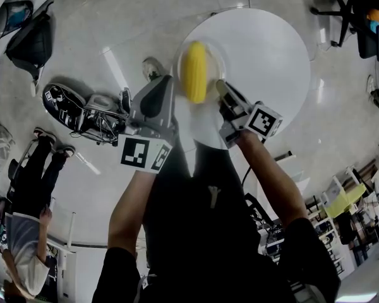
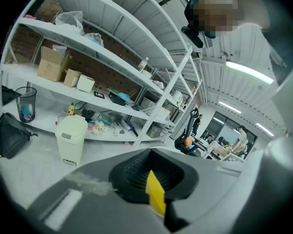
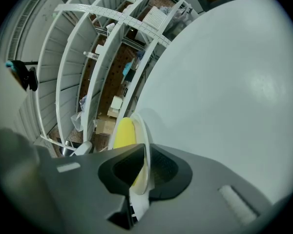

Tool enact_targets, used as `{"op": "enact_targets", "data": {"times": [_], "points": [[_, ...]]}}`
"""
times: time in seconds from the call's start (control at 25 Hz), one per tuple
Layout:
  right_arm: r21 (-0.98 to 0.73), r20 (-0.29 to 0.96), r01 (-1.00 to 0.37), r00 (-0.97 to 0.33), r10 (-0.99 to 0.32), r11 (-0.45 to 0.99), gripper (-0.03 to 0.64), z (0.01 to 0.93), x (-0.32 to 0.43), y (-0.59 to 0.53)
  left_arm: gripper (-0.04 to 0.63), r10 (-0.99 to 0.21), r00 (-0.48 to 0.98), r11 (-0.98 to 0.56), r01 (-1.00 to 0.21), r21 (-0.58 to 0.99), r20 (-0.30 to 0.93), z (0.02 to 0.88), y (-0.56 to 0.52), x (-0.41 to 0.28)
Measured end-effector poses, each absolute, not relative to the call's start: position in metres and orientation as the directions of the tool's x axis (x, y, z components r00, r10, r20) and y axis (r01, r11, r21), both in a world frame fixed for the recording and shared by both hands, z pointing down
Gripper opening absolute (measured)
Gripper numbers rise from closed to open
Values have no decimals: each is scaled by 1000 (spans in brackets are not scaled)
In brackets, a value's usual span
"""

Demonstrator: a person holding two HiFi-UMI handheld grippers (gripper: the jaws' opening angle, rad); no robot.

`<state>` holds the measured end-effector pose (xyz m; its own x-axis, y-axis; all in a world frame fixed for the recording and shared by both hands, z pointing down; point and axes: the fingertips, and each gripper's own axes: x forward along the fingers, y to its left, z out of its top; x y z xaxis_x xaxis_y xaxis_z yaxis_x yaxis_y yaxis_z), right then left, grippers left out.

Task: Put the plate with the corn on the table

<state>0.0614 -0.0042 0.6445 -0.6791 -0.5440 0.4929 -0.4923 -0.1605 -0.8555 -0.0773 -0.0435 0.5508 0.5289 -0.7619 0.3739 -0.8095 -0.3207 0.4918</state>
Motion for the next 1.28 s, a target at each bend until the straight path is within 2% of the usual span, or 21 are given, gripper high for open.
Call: {"op": "enact_targets", "data": {"times": [0.24, 0.84, 1.28], "points": [[-815, 545, -560, -657, -521, -146, 44, 649, 65, 0, 3, -764, 530, -320, -807, 496, 369, 550, -46, -79], [-788, 580, -598, -637, -509, -149, 71, 646, 61, 0, 3, -767, 526, -313, -807, 501, 368, 554, -43, -80], [-708, 658, -699, -601, -452, -102, 109, 646, 65, 4, 3, -762, 531, -314, -803, 507, 370, 558, -42, -77]]}}
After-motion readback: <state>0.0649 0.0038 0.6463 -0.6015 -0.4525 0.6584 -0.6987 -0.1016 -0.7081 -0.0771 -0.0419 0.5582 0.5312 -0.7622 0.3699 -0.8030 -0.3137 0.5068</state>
